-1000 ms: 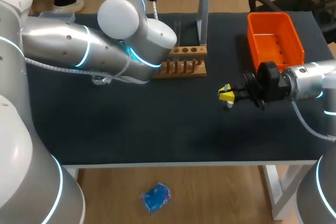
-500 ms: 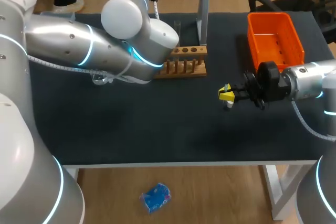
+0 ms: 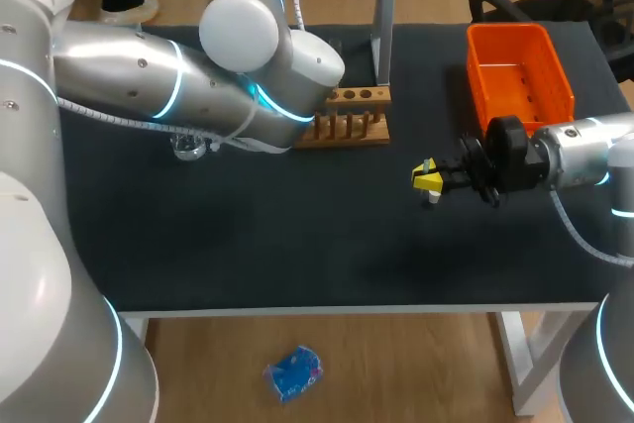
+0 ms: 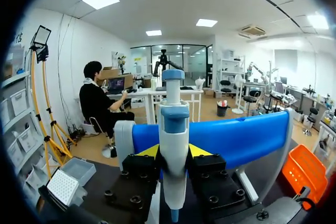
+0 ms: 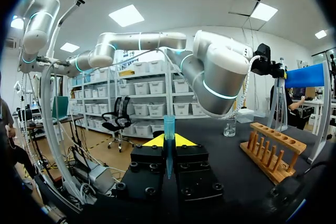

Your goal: Invert the test tube, pick up the pipette, mount the tip to pipette, aspirate from beaker and dispense into the tube, eject the tip, return the pipette, and cap with the stopper.

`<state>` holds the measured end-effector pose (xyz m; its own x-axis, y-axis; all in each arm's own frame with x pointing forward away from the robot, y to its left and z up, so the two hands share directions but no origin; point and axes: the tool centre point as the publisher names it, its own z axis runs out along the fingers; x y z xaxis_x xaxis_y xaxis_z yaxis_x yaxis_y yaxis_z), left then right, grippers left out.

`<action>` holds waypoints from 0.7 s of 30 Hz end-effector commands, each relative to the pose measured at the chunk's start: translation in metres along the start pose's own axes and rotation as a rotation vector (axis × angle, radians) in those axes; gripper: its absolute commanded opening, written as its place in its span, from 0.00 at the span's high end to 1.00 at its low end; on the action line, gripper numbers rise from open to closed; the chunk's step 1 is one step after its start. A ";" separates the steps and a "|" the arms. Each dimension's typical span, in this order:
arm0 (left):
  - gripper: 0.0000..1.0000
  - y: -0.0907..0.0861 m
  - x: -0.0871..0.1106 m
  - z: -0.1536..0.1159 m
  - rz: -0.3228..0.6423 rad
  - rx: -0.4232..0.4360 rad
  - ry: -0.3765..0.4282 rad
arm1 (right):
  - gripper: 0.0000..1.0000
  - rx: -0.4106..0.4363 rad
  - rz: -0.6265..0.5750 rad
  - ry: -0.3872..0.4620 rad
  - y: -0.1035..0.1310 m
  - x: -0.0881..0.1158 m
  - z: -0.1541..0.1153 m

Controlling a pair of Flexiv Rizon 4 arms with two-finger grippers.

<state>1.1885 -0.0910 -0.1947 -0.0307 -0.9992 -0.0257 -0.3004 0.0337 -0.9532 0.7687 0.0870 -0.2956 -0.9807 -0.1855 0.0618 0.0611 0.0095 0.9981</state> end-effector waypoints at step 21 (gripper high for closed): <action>1.00 -0.040 0.002 -0.045 0.030 0.090 0.075 | 1.00 0.000 -0.001 0.002 0.000 0.000 -0.001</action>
<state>1.1744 -0.1024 -0.1497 -0.0627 -0.9970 -0.0462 -0.2126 0.0586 -0.9754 0.7687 0.0870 -0.2957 -0.9807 -0.1854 0.0618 0.0611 0.0095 0.9981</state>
